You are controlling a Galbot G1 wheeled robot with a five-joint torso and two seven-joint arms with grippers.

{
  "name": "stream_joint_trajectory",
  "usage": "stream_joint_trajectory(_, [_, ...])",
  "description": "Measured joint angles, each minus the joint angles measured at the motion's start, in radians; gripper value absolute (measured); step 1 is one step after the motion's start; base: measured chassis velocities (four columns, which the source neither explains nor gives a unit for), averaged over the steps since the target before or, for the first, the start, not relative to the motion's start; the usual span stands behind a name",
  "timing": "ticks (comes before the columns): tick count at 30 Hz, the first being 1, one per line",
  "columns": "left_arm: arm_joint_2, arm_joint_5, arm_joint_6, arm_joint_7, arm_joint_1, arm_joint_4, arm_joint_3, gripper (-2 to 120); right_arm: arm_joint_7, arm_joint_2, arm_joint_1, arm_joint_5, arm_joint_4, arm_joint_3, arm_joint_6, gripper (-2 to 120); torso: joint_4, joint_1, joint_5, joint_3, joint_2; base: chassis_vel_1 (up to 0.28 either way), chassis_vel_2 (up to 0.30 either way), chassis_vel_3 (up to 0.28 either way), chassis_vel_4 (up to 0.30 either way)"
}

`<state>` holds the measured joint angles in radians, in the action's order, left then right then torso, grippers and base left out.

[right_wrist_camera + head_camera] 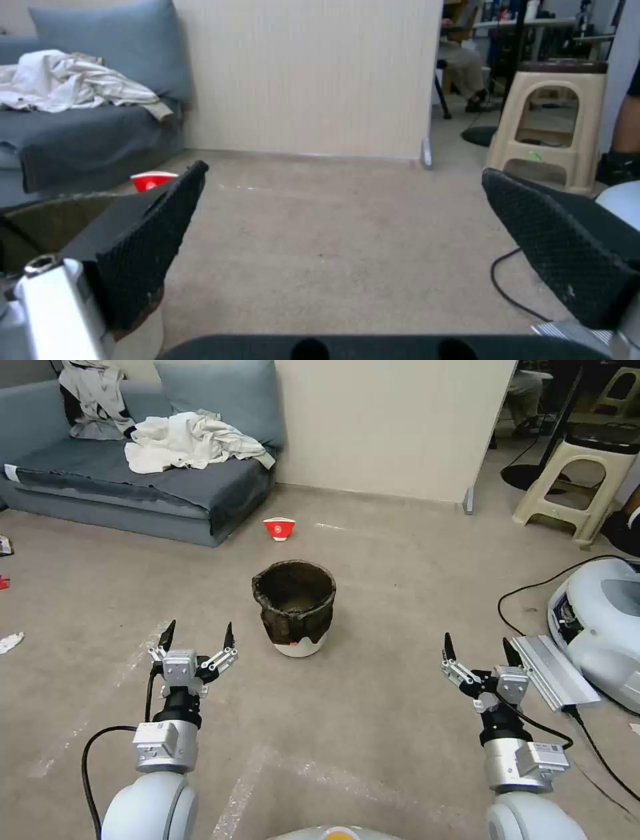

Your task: Pick up the trash can from the floor.

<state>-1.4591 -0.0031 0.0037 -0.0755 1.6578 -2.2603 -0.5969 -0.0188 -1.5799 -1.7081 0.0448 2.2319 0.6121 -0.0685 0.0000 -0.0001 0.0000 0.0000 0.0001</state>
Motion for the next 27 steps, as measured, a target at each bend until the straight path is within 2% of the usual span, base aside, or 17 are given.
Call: stream_joint_trajectory(27, [0.013,-0.031,0.019,-0.002,-0.021,0.0,-0.007,100,0.005,-0.002,0.001,-0.005,0.0,-0.021,-0.004,100,0.0,0.0,0.0,0.0,0.0,-0.104,0.097,0.104,-0.106])
